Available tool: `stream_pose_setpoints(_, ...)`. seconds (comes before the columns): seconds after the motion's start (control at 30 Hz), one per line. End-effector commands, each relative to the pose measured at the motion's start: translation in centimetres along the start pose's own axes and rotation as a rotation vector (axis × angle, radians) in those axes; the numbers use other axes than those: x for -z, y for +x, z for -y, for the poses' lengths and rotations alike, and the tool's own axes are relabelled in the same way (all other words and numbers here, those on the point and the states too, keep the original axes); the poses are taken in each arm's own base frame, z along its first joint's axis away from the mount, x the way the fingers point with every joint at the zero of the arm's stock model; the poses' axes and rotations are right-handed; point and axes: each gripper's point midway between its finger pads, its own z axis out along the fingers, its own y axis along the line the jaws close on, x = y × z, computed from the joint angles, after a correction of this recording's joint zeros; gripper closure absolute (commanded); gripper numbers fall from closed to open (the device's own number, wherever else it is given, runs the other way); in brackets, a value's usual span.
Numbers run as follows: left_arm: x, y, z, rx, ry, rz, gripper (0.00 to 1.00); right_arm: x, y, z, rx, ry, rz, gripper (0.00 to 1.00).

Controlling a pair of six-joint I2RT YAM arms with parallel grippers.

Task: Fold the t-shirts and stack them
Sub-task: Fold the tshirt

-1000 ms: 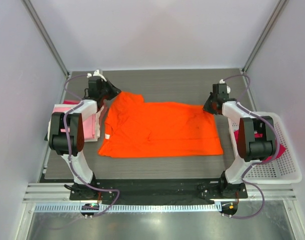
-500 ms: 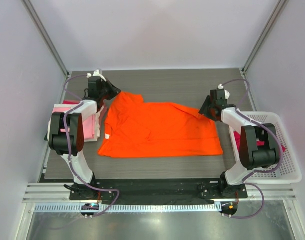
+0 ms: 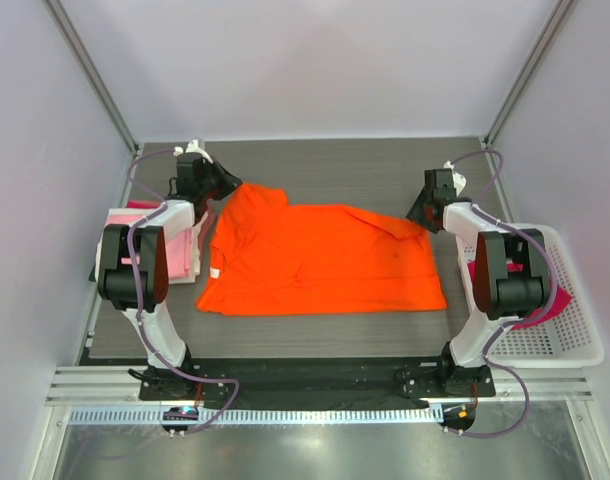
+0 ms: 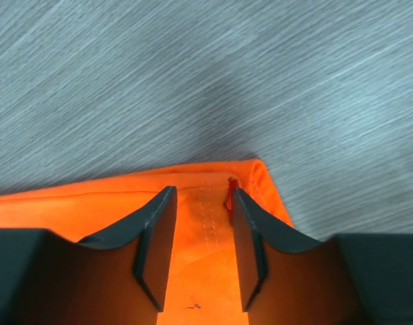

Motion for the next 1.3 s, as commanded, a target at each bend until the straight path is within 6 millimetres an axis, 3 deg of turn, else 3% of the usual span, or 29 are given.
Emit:
stream_pose_setpoints(0.0, 0.2, -1.7, 0.7, -0.03, 0.024, 0.058, 1.0, 0.3, -2.5, -1.3, -0.025, -0.027, 0.055, 0.57)
stream_pose_setpoints(0.07, 0.2, -1.7, 0.7, -0.03, 0.025, 0.059, 1.0, 0.2, -2.4, -1.4, -0.029, -0.034, 0.051, 0.62)
stream_pose_setpoints(0.23, 0.3, -1.8, 0.7, -0.029, 0.025, 0.061, 1.0, 0.2, -2.7, -1.2, -0.03, -0.021, 0.068, 0.84)
stream_pose_setpoints(0.4, -0.2, -1.8, 0.6, -0.027, 0.023, 0.061, 1.0, -1.2, -4.6, -1.2, -0.06, -0.001, 0.094, 0.99)
stream_pose_setpoints(0.6, -1.2, -1.8, 0.1, -0.025, 0.012, 0.056, 1.0, -2.8, -8.0, -2.2, -0.12, -0.012, 0.163, 0.98)
stream_pose_setpoints(0.73, -1.4, -1.8, -0.4, -0.023, -0.006, 0.058, 1.0, -5.4, -8.9, -0.9, -0.18, 0.003, 0.141, 0.96)
stream_pose_setpoints(0.83, -1.4, -1.8, -0.7, -0.027, -0.021, 0.064, 1.0, -6.7, -9.7, -1.3, -0.193, -0.033, 0.133, 0.84)
stream_pose_setpoints(0.87, -1.5, -1.8, -0.7, -0.029, -0.021, 0.064, 1.0, -6.8, -10.4, -1.9, -0.199, -0.052, 0.139, 0.66)
stream_pose_setpoints(0.97, -1.8, -1.8, -0.8, -0.029, -0.023, 0.058, 1.0, -8.0, -10.8, -2.6, -0.208, -0.099, 0.113, 0.59)
stream_pose_setpoints(1.27, -3.1, -1.6, -1.6, -0.032, -0.055, 0.038, 1.0, -8.9, -10.2, -2.5, -0.235, -0.155, 0.101, 0.58)
